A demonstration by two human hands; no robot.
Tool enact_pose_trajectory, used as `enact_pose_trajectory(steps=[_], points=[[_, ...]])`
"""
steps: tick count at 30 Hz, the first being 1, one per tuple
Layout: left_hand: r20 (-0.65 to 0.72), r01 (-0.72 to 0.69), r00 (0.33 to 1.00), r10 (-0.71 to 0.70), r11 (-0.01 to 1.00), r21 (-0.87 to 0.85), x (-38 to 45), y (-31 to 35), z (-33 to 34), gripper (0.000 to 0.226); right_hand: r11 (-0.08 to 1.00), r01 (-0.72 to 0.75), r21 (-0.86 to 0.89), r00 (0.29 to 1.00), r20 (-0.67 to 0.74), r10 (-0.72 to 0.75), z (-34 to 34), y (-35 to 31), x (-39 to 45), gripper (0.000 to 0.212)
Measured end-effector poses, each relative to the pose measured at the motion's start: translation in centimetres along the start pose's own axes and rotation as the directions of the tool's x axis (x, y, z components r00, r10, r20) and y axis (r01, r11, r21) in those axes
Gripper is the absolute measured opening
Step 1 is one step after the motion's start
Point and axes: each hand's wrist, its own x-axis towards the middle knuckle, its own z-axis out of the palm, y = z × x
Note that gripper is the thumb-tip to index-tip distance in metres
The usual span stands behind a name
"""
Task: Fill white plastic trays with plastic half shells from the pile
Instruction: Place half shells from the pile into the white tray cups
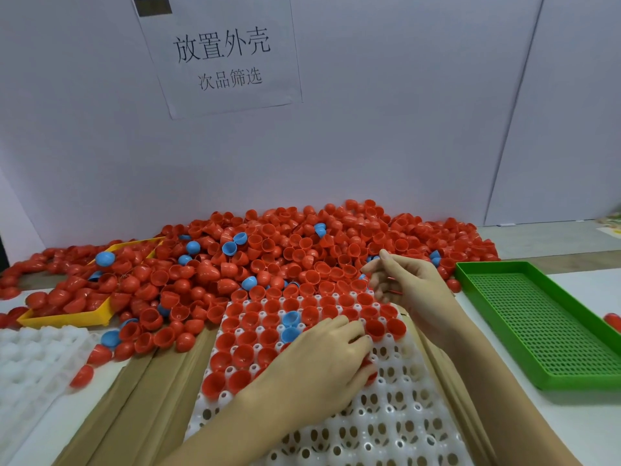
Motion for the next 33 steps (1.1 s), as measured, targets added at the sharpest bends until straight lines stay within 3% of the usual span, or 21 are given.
enact_pose_trajectory(steps=[3, 6, 9, 11, 12, 17, 20, 22, 26, 30, 33], points=[[0.039, 0.085, 0.996, -0.081, 0.988, -0.131, -0.4, -0.6, 0.3, 0.034, 1.0, 0.016, 0.005, 0.999, -0.035, -0.016, -0.4, 0.2, 0.1, 0.041], [0.038, 0.157, 0.988, -0.152, 0.949, -0.273, -1.0, -1.6, 0.1, 0.041, 0.995, 0.069, -0.067, 0.983, -0.163, -0.079, -0.9, 0.6, 0.3, 0.039], [0.016, 0.207, 0.976, -0.217, 0.903, -0.376, -2.2, -3.6, -1.1, 0.041, 0.865, 0.112, -0.49, 0.878, -0.359, -0.318, -2.1, 1.5, 0.9, 0.021], [-0.032, 0.24, 0.96, -0.278, 0.877, -0.417, -3.1, -5.2, -2.0, 0.034, 0.69, 0.059, -0.721, 0.821, -0.358, -0.445, -3.3, 2.4, 1.2, 0.013], [-0.064, 0.259, 0.946, -0.318, 0.859, -0.441, -3.6, -6.0, -2.3, 0.029, 0.634, 0.03, -0.773, 0.824, -0.34, -0.453, -3.9, 3.0, 1.4, 0.019], [-0.175, 0.297, 0.893, -0.414, 0.835, -0.462, -5.1, -8.0, -2.7, 0.013, 0.401, -0.115, -0.909, 0.964, -0.2, -0.177, -4.8, 5.2, 2.2, 0.058], [-0.203, 0.278, 0.898, -0.391, 0.86, -0.429, -5.3, -8.4, -2.7, 0.012, 0.267, -0.16, -0.95, 0.986, -0.168, -0.008, -5.2, 6.1, 2.3, 0.061], [-0.215, 0.271, 0.9, -0.379, 0.873, -0.405, -5.4, -8.6, -2.9, 0.011, 0.322, -0.149, -0.935, 0.985, -0.169, -0.036, -5.4, 6.4, 2.3, 0.053], [-0.222, 0.255, 0.906, -0.359, 0.884, -0.391, -5.5, -8.5, -3.4, 0.014, 0.413, -0.097, -0.906, 0.943, -0.217, -0.254, -5.3, 6.6, 2.2, 0.026], [-0.214, 0.263, 0.907, -0.363, 0.884, -0.385, -5.5, -8.4, -3.3, 0.016, 0.48, -0.069, -0.875, 0.918, -0.243, -0.312, -5.2, 5.9, 2.2, 0.023], [-0.21, 0.269, 0.908, -0.364, 0.887, -0.375, -5.5, -8.4, -3.1, 0.014, 0.605, -0.028, -0.796, 0.876, -0.311, -0.368, -4.5, 4.9, 2.0, 0.025]])
